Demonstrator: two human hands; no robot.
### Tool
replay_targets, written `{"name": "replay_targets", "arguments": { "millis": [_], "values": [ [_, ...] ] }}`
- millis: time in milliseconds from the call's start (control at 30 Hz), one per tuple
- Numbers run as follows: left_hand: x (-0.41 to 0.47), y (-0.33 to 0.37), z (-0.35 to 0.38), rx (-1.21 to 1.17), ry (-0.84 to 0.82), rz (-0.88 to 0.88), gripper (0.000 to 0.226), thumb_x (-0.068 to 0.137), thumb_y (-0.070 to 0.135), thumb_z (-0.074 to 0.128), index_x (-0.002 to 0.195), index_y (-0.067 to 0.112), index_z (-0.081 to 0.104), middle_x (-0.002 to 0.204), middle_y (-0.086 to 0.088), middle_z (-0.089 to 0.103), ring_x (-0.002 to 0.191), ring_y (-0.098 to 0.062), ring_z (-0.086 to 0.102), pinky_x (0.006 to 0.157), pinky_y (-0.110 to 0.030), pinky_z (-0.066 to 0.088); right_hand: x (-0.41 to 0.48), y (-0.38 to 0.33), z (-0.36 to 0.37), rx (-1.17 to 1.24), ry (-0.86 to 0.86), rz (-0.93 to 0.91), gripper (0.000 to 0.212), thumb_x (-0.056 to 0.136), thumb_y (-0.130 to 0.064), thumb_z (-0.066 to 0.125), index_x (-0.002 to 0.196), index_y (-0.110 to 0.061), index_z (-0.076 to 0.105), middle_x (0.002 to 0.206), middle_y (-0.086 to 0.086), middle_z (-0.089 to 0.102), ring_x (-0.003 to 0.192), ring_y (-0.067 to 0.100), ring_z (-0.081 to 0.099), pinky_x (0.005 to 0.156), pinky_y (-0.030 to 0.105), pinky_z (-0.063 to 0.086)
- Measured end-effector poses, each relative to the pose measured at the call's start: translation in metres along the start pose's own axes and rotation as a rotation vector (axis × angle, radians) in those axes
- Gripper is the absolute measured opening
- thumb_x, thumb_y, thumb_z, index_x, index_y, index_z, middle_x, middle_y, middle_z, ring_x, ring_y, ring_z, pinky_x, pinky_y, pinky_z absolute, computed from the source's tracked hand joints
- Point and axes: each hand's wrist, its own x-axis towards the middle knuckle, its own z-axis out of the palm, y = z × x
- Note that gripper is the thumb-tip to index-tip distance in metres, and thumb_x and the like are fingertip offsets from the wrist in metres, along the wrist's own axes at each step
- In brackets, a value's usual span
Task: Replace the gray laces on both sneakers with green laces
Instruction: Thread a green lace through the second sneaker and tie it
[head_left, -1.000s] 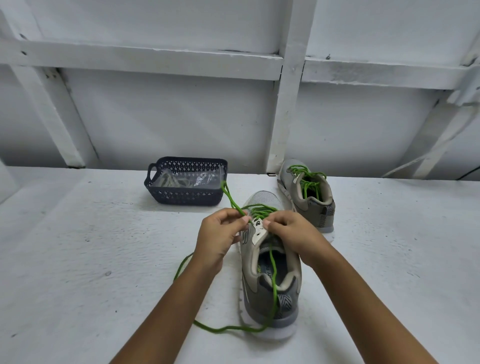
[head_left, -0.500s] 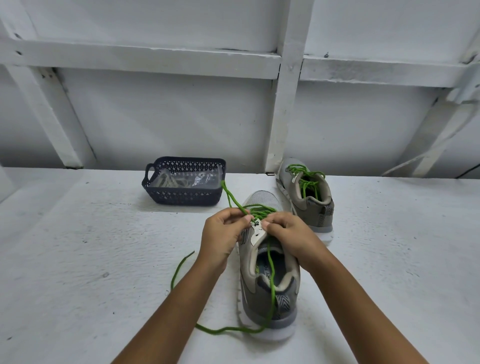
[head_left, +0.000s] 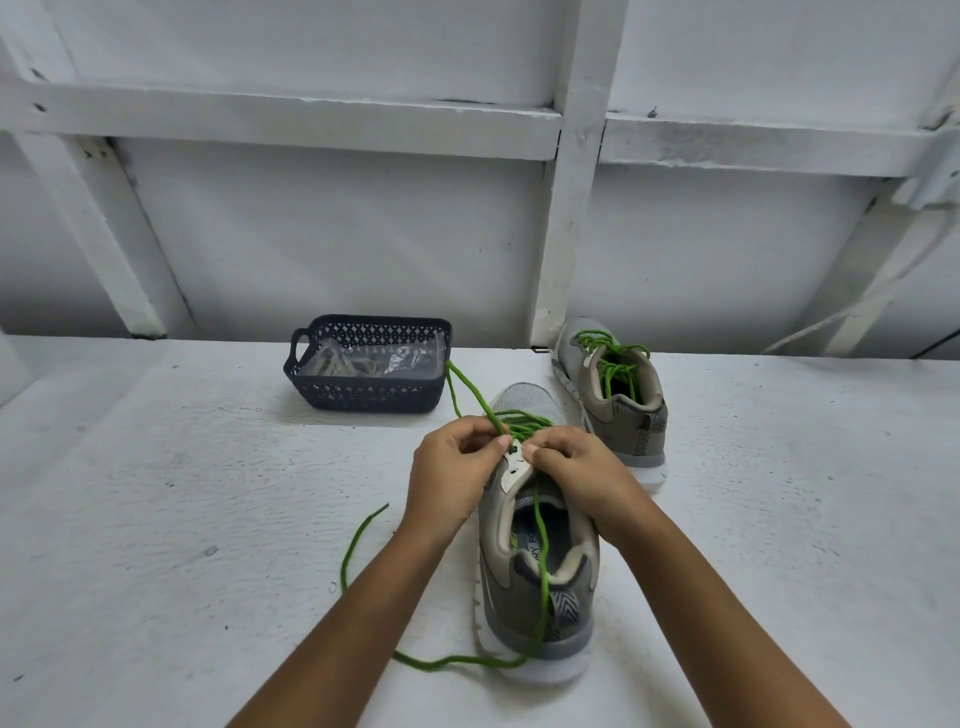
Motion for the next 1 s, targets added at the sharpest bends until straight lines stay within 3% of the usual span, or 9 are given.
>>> {"name": "replay_targets", "arguments": {
  "millis": [133, 233, 300, 400, 567, 733, 800, 900, 1000],
  "values": [
    [0.002, 0.001, 0.000, 0.113, -0.026, 0.010, 0.009, 0.082, 0.010, 0.069, 0.083, 0.018, 0.072, 0.088, -0.001, 0.071, 0.082, -0.014, 0.066, 0.077, -0.024, 0.052, -0.003, -0.004, 0.001, -0.053, 0.022, -0.030, 0.028, 0.092, -0.007, 0.053, 0.067, -0.012, 0.063, 0.071, 0.001, 0.055, 0.071, 0.012, 0.053, 0.071, 0.032, 0.044],
    [0.002, 0.002, -0.001, 0.257, -0.044, 0.064, 0.012, 0.084, 0.013, 0.067, 0.094, 0.012, 0.073, 0.099, -0.001, 0.065, 0.089, -0.012, 0.063, 0.081, -0.021, 0.048, -0.001, -0.004, 0.003, -0.174, 0.091, -0.042, 0.021, 0.090, -0.002, 0.050, 0.082, 0.000, 0.070, 0.082, 0.002, 0.058, 0.082, 0.012, 0.053, 0.078, 0.028, 0.042],
    [-0.001, 0.005, -0.002, 0.311, -0.063, 0.104, 0.013, 0.087, 0.012, 0.063, 0.096, 0.010, 0.072, 0.099, 0.000, 0.061, 0.093, -0.013, 0.062, 0.084, -0.021, 0.046, 0.001, -0.001, 0.003, -0.249, 0.104, -0.035, 0.018, 0.087, -0.004, 0.053, 0.087, -0.006, 0.072, 0.095, 0.004, 0.060, 0.093, 0.012, 0.054, 0.082, 0.022, 0.039],
    [-0.009, 0.007, -0.003, 0.327, -0.095, 0.137, 0.017, 0.089, 0.013, 0.058, 0.100, 0.008, 0.070, 0.102, -0.001, 0.059, 0.097, -0.014, 0.059, 0.086, -0.020, 0.042, 0.001, 0.003, 0.004, -0.324, 0.105, -0.054, 0.009, 0.084, -0.011, 0.062, 0.084, -0.017, 0.069, 0.103, 0.004, 0.057, 0.098, 0.011, 0.054, 0.074, 0.009, 0.036],
    [-0.024, 0.000, 0.000, 0.383, -0.156, 0.165, 0.039, 0.088, 0.017, 0.058, 0.127, 0.013, 0.056, 0.117, 0.006, 0.047, 0.103, -0.004, 0.047, 0.083, -0.010, 0.034, 0.002, 0.004, 0.006, -0.439, 0.121, -0.092, 0.008, 0.083, -0.014, 0.066, 0.090, -0.011, 0.069, 0.103, -0.001, 0.048, 0.103, 0.015, 0.052, 0.076, 0.012, 0.029],
    [-0.030, -0.002, 0.006, 0.393, -0.083, 0.145, 0.037, 0.088, 0.013, 0.055, 0.124, 0.012, 0.058, 0.122, 0.000, 0.049, 0.104, -0.006, 0.047, 0.081, -0.009, 0.029, 0.000, 0.006, 0.006, -0.445, 0.178, -0.146, 0.007, 0.082, -0.015, 0.066, 0.086, -0.009, 0.069, 0.104, -0.002, 0.046, 0.111, 0.020, 0.048, 0.087, 0.019, 0.032],
    [-0.032, -0.002, 0.007, 0.387, -0.057, 0.142, 0.032, 0.088, 0.012, 0.053, 0.120, 0.011, 0.060, 0.120, 0.000, 0.049, 0.098, -0.006, 0.046, 0.079, -0.011, 0.030, -0.005, 0.008, 0.006, -0.492, 0.277, -0.203, 0.007, 0.082, -0.016, 0.067, 0.085, -0.010, 0.070, 0.113, -0.003, 0.048, 0.116, 0.022, 0.041, 0.090, 0.027, 0.031],
    [-0.034, -0.002, 0.008, 0.382, -0.025, 0.112, 0.034, 0.089, 0.013, 0.051, 0.121, 0.013, 0.061, 0.120, 0.001, 0.051, 0.103, -0.009, 0.049, 0.086, -0.018, 0.035, -0.017, 0.007, 0.005, -0.537, 0.444, -0.326, 0.002, 0.081, -0.018, 0.067, 0.079, -0.016, 0.068, 0.123, -0.005, 0.052, 0.118, 0.018, 0.034, 0.089, 0.035, 0.030],
    [-0.036, -0.003, 0.007, 0.356, 0.012, 0.094, 0.033, 0.088, 0.013, 0.052, 0.120, 0.015, 0.063, 0.119, 0.002, 0.055, 0.105, -0.011, 0.051, 0.092, -0.024, 0.040, -0.027, 0.003, -0.002, -0.263, 0.444, -0.330, 0.013, 0.087, -0.009, 0.062, 0.077, -0.018, 0.060, 0.113, -0.012, 0.056, 0.115, 0.010, 0.045, 0.093, 0.021, 0.036]
  ]
}}
